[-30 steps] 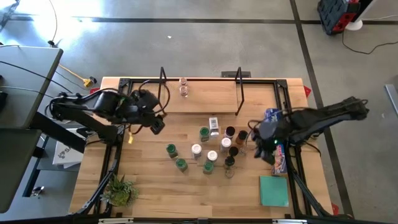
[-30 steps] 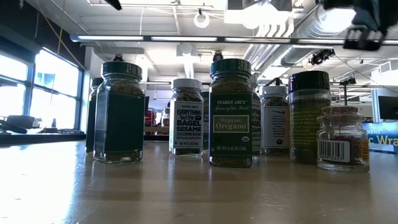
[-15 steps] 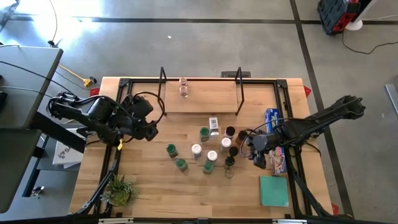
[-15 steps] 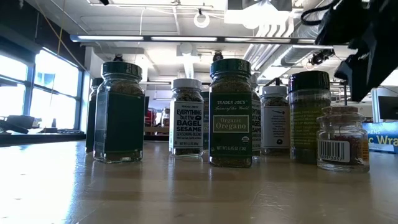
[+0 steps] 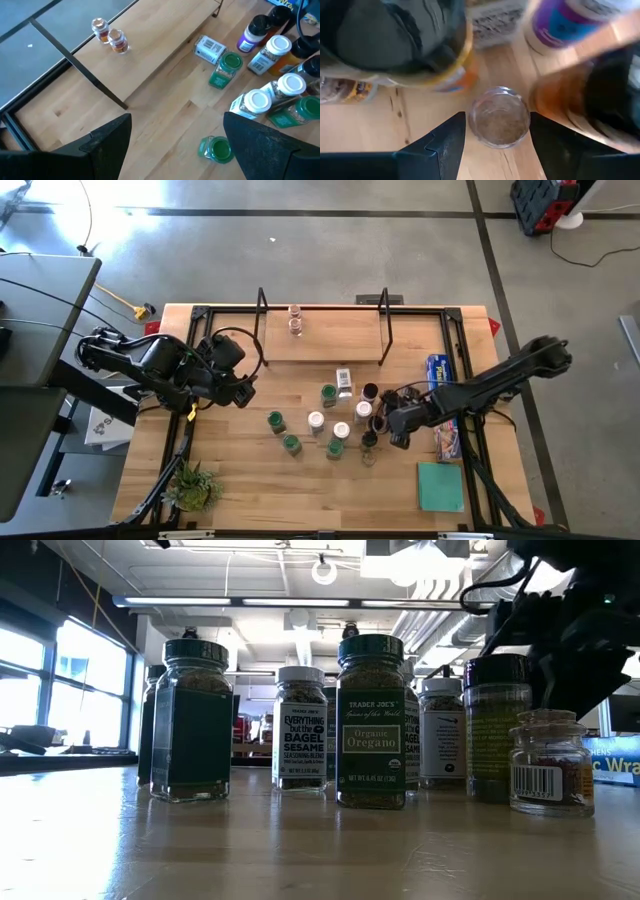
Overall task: Shelf spices
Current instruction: Put the top brown seasoning bottle on the shelf aligned with the other brown seasoning bottle
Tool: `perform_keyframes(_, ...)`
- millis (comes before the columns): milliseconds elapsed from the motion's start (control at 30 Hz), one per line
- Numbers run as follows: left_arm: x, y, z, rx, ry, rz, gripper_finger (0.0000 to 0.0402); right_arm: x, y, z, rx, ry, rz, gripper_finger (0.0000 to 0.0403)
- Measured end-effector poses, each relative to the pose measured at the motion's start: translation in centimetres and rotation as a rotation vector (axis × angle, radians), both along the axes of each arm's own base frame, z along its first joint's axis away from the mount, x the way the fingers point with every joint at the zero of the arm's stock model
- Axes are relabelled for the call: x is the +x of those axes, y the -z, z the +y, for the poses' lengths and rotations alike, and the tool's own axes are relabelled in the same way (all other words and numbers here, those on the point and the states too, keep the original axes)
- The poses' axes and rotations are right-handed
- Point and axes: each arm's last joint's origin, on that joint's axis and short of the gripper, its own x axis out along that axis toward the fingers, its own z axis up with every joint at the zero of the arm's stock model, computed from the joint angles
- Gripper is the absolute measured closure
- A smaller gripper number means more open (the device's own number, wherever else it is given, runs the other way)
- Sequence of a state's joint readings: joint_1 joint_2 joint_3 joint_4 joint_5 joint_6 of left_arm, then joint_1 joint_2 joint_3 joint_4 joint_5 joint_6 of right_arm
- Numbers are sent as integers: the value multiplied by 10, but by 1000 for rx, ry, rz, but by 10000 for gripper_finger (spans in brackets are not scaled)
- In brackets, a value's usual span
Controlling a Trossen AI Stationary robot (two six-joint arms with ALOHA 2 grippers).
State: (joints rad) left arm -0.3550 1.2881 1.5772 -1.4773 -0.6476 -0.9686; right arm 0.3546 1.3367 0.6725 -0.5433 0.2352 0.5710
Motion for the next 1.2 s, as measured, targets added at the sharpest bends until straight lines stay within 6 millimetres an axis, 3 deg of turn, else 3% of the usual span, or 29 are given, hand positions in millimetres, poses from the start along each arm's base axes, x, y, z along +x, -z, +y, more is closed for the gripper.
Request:
perform_keyframes(367, 0, 0, 0, -9, -12, -9, 93, 13, 16, 5, 12, 30, -10, 197)
perform_keyframes(567, 0, 0, 0, -9, -12, -9, 93, 14, 15, 5, 26, 27, -25, 240)
perform_keyframes(733, 0, 0, 0, -9, -12, -10, 93, 10, 6, 6, 103, 44, -4, 240)
perform_keyframes(967, 1, 0, 0, -6, -12, -16, 93, -4, -67, 4, 201, 17, 88, 240)
perform_keyframes(1100, 1, -1, 0, 8, -10, -17, 93, 3, -126, -4, 226, -31, -7, 240)
perform_keyframes(1200, 1, -1, 0, 14, 0, -16, 93, 18, -161, -21, 200, 1, -124, 240)
